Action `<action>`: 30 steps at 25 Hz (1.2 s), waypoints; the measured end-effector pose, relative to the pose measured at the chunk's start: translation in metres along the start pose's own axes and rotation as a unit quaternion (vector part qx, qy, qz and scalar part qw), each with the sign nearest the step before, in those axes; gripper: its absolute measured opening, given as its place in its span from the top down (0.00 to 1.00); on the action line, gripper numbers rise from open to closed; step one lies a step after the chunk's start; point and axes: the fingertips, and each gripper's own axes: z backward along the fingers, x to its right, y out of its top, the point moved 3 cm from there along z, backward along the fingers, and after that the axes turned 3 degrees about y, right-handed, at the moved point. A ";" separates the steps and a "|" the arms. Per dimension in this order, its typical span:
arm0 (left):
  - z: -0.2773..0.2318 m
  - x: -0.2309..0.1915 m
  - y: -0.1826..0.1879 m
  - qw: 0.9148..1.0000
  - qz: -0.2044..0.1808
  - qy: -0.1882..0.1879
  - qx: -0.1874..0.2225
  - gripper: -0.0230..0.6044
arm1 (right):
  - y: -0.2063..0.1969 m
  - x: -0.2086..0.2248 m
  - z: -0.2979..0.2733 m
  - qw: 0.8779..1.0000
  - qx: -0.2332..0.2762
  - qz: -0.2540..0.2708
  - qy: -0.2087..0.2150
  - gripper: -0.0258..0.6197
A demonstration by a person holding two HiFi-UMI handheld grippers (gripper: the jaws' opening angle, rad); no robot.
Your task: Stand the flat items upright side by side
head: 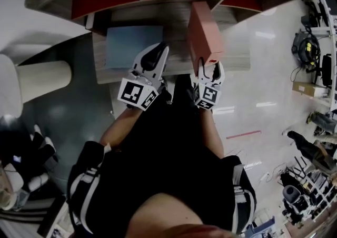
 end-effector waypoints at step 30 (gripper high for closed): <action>-0.007 -0.003 0.004 0.999 -0.003 0.035 -0.002 0.88 | -0.018 0.014 -0.086 0.997 -0.067 -0.025 0.004 0.49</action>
